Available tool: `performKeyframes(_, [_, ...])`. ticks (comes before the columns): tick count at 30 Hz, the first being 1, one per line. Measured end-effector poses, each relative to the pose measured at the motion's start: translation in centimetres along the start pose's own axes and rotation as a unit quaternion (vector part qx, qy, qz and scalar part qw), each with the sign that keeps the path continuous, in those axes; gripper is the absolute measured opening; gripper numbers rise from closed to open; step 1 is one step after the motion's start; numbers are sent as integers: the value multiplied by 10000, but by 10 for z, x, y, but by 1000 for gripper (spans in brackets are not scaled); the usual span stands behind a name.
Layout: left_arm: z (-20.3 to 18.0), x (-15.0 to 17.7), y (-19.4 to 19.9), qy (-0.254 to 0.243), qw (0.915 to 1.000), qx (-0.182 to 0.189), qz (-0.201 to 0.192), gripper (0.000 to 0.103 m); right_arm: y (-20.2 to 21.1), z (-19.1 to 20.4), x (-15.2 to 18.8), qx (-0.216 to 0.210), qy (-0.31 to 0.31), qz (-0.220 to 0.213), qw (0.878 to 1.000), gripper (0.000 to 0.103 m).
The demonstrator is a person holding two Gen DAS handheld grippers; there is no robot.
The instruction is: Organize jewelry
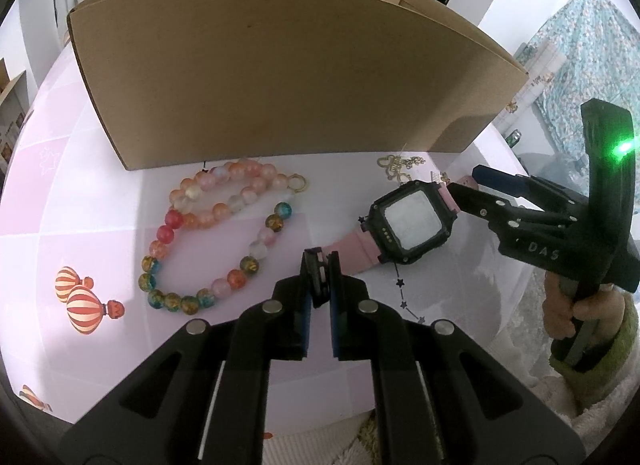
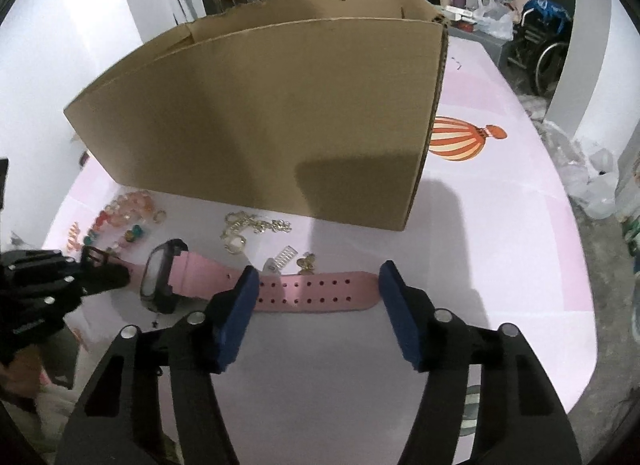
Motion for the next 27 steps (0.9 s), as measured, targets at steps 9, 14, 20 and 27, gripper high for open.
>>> performKeyframes(9, [0,0,1,-1,10000,-3,-2,6,4,0,4,227,60,-77,9997,52])
performKeyframes(14, [-1,0,0,-5,10000,-3,-6,6,5,0,6,268,21,-110,9996,48])
performKeyframes(20, [-2,0,0,-9,10000,-4,-9,6,7,-5,8,301,-58,-157,9994,42])
performKeyframes(27, [-2,0,0,-5,10000,-1,-9,6,10,-15,7,157,-317,-103,9993,31])
Point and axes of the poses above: each gripper's, at about its wrist camera, not at the fingertips, and y roughly against the way its jaws point, z to its left, x to its underside, the point moved 9 cm from there along -y, roughly the way its jaws point, and after that the axes turned 10 degrees about -z, right-handed, at the moved point
